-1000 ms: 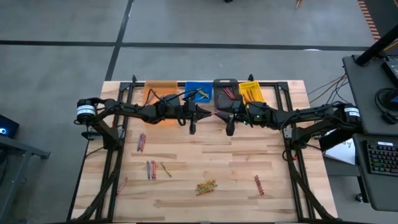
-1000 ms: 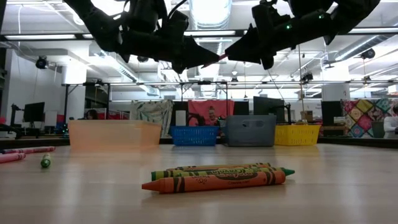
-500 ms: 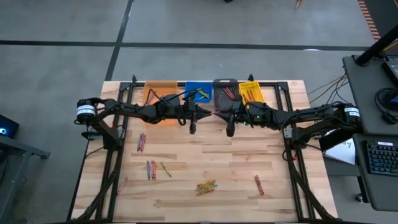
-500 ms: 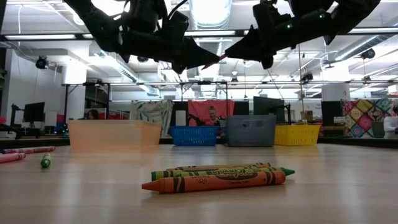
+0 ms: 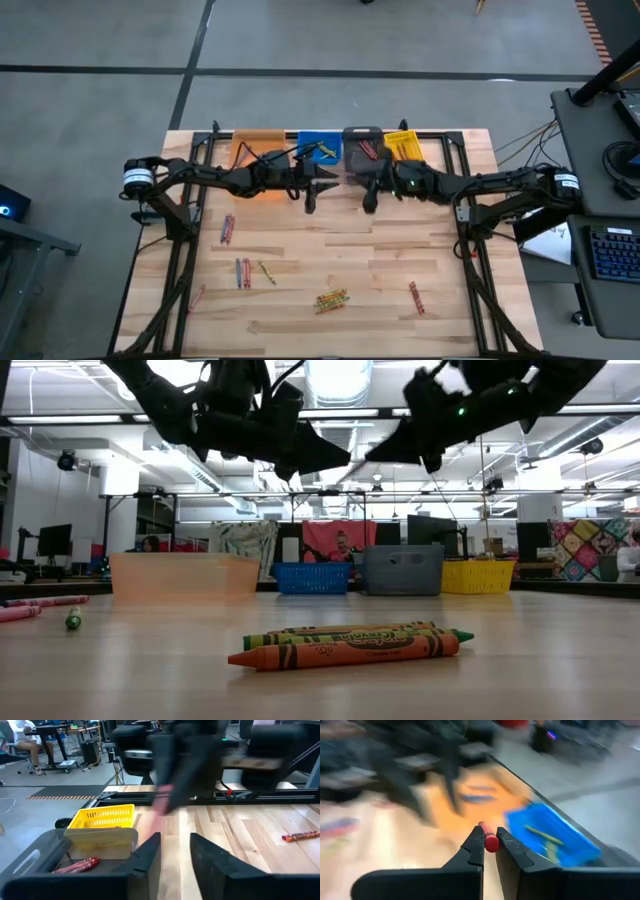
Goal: Sort crayons
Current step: Put the red crayon into the black bin
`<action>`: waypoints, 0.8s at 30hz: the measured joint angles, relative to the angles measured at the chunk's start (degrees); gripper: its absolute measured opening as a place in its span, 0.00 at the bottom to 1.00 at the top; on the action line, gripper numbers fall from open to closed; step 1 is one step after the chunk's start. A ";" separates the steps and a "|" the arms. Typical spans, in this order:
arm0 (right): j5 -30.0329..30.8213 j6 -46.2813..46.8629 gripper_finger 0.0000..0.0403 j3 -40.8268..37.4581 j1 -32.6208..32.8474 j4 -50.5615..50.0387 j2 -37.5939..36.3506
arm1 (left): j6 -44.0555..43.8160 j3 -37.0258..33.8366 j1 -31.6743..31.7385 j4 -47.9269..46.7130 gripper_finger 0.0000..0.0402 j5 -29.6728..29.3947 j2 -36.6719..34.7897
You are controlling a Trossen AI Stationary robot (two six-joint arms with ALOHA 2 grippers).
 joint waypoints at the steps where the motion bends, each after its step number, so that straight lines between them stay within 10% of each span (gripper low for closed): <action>1: 0.78 -0.34 0.03 0.85 -1.24 -2.89 0.00 | 0.07 0.00 0.36 -0.06 0.25 -1.04 0.00; 11: 1.89 -7.44 0.03 11.81 -17.72 -25.15 7.21 | -3.04 0.00 5.20 -0.70 0.45 -7.33 -0.90; 24: -0.19 -15.01 0.04 27.22 -22.63 -34.87 25.45 | -7.18 -0.02 5.00 -1.38 0.42 -7.14 -2.75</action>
